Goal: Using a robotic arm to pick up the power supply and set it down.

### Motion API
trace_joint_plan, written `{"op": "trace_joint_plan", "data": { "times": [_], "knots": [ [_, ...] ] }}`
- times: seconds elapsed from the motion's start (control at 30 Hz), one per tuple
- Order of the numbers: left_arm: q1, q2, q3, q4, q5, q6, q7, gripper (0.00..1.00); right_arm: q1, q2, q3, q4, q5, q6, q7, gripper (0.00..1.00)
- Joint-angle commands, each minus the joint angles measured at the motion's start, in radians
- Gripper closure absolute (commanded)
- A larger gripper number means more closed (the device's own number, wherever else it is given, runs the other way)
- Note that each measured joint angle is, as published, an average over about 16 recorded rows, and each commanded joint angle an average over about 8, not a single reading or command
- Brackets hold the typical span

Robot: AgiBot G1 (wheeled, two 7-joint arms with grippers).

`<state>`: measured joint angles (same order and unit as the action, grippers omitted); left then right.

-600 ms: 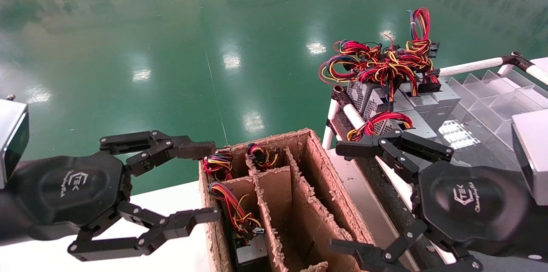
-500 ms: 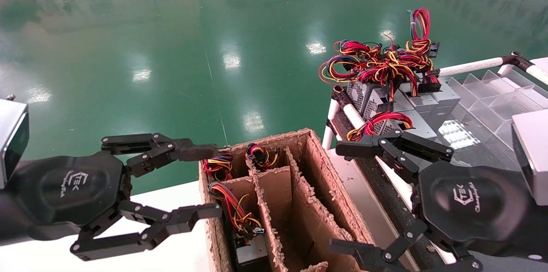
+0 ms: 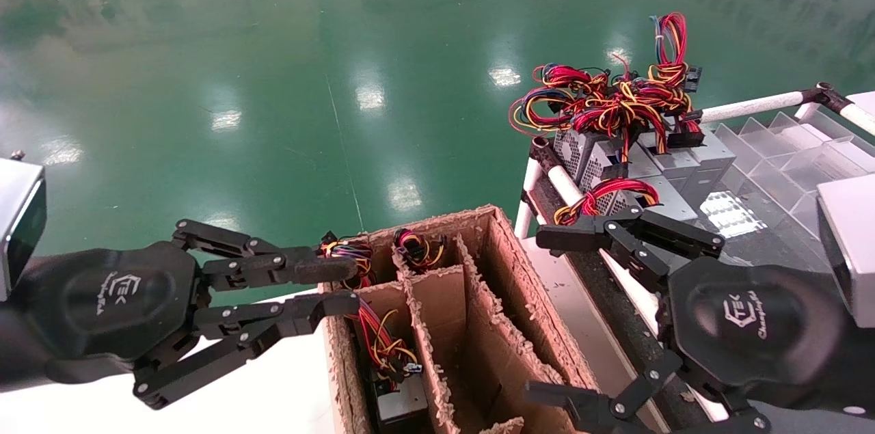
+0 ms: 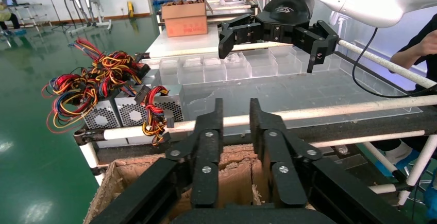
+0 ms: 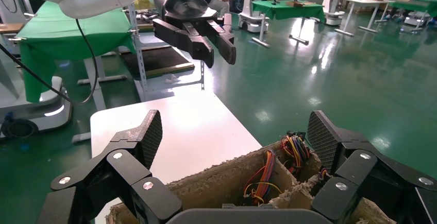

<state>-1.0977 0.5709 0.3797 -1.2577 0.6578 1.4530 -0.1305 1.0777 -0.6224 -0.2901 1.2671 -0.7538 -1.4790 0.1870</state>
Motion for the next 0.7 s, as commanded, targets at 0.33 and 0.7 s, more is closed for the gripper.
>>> {"op": "trace_joint_plan", "data": {
  "times": [0.33, 0.7],
  "knots": [
    [0.000, 0.000, 0.000, 0.000, 0.000, 0.000, 0.000, 1.00, 0.040, -0.082, -0.066, -0.085, -0.110, 0.049, 0.007, 0.00],
    [0.000, 0.000, 0.000, 0.000, 0.000, -0.001, 0.000, 0.11, 0.086, -0.149, -0.135, -0.153, -0.196, 0.044, 0.029, 0.00]
  ]
}}
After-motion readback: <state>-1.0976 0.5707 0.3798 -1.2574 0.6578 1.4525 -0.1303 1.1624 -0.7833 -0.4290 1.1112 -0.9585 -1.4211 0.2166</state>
